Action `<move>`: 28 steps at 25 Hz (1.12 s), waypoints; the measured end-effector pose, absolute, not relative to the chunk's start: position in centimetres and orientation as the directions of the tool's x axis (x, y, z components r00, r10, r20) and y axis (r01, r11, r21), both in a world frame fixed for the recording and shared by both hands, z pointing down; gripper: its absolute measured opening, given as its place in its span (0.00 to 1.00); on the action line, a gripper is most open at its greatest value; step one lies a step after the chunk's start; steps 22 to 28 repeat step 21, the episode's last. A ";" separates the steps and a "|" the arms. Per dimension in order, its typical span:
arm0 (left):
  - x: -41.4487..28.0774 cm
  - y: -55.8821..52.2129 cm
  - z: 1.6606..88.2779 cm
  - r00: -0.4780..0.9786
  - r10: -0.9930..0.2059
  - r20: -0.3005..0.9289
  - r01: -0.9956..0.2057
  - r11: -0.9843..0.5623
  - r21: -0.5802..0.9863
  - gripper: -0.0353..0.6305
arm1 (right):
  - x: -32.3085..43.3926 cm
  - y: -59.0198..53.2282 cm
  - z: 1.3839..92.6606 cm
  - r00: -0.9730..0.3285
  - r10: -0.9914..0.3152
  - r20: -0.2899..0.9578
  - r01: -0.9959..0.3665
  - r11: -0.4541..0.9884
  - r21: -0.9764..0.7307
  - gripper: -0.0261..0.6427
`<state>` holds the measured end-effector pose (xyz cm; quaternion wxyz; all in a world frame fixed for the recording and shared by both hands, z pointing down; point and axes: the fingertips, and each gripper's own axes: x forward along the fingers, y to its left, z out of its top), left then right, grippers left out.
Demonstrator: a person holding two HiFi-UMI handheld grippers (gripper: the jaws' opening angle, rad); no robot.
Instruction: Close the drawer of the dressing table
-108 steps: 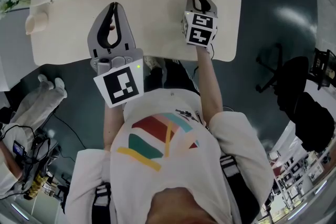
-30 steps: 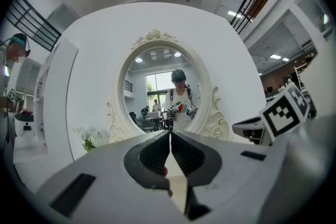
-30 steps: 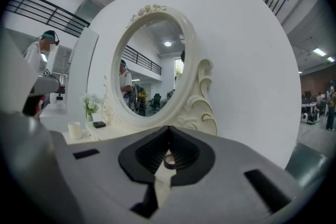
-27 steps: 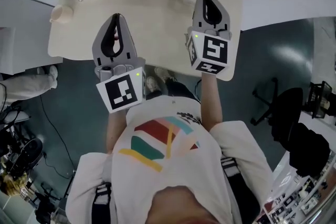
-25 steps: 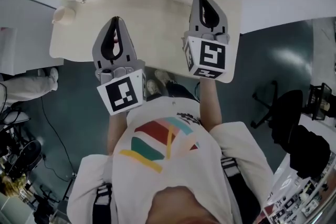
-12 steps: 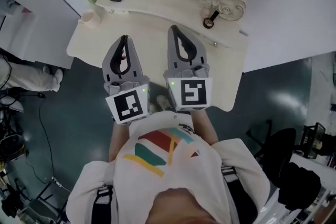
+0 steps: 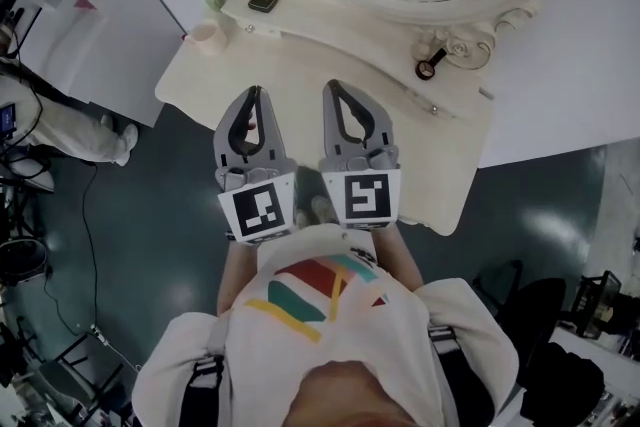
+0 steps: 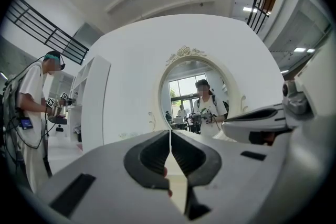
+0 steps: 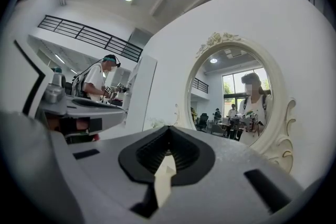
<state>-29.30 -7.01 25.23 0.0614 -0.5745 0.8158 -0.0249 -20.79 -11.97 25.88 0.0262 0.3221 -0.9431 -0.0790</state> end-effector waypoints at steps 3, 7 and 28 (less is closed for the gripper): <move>-29.7 -6.5 25.1 -0.344 -0.933 -0.105 -0.929 0.354 -0.109 0.07 | -20.9 -11.6 25.8 -0.795 -0.607 -0.006 -0.600 0.783 0.166 0.04; -30.0 -6.3 25.0 -0.346 -0.930 -0.124 -0.926 0.360 -0.113 0.07 | -21.1 -11.5 26.0 -0.794 -0.608 0.000 -0.600 0.783 0.167 0.04; -28.9 -7.6 26.4 -0.287 -0.957 -0.034 -0.951 0.289 -0.110 0.07 | -21.1 -12.2 26.9 -0.779 -0.627 -0.013 -0.618 0.763 0.187 0.04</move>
